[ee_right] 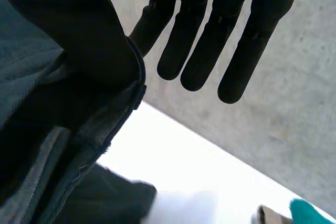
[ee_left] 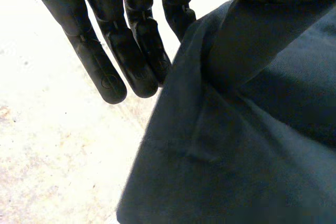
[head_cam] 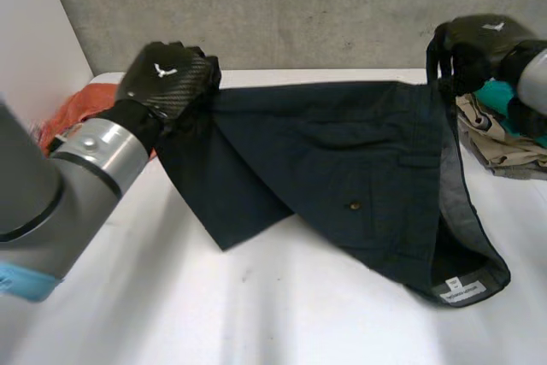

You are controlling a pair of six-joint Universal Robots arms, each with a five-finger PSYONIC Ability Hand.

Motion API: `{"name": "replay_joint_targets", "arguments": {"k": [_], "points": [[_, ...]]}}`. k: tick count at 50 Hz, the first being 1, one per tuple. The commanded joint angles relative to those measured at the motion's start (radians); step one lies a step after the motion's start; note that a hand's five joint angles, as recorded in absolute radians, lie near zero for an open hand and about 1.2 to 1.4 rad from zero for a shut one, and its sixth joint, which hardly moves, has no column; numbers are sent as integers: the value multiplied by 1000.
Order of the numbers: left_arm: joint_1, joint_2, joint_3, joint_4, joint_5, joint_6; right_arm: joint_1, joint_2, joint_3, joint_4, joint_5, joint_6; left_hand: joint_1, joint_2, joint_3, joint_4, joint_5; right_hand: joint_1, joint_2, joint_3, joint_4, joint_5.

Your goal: Fold the laundry.

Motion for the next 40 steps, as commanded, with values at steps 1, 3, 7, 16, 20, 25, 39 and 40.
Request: {"name": "replay_joint_targets", "arguments": {"k": [1,3,7,16,20,25,39,40], "points": [[-17,-244,307,43,-73,128,88,210,-283,-74,223,-68,225,201,200,196,245,245,215,203,196,248],[-31,-286,451,95,-101,128,104,252,-399,-181,269,-68,225,201,200,196,245,245,215,203,196,248],[-51,-297,600,291,-116,118,120,255,-485,-431,293,-55,225,201,200,196,245,245,215,203,196,248],[-54,-272,625,511,-178,102,121,184,-464,-812,284,29,225,201,200,196,245,245,215,203,196,248],[-59,-272,569,425,-188,102,124,186,-441,-786,226,54,225,201,200,196,245,245,215,203,196,248],[-60,-268,390,334,-230,102,111,192,-329,-676,88,67,225,201,200,196,245,245,215,203,196,248],[-112,-304,-76,282,-218,113,59,258,132,-415,2,-63,225,201,200,196,245,245,215,203,196,248],[-114,-300,-105,277,-218,113,46,250,183,-392,2,-124,225,201,200,196,245,245,215,203,196,248]]}}
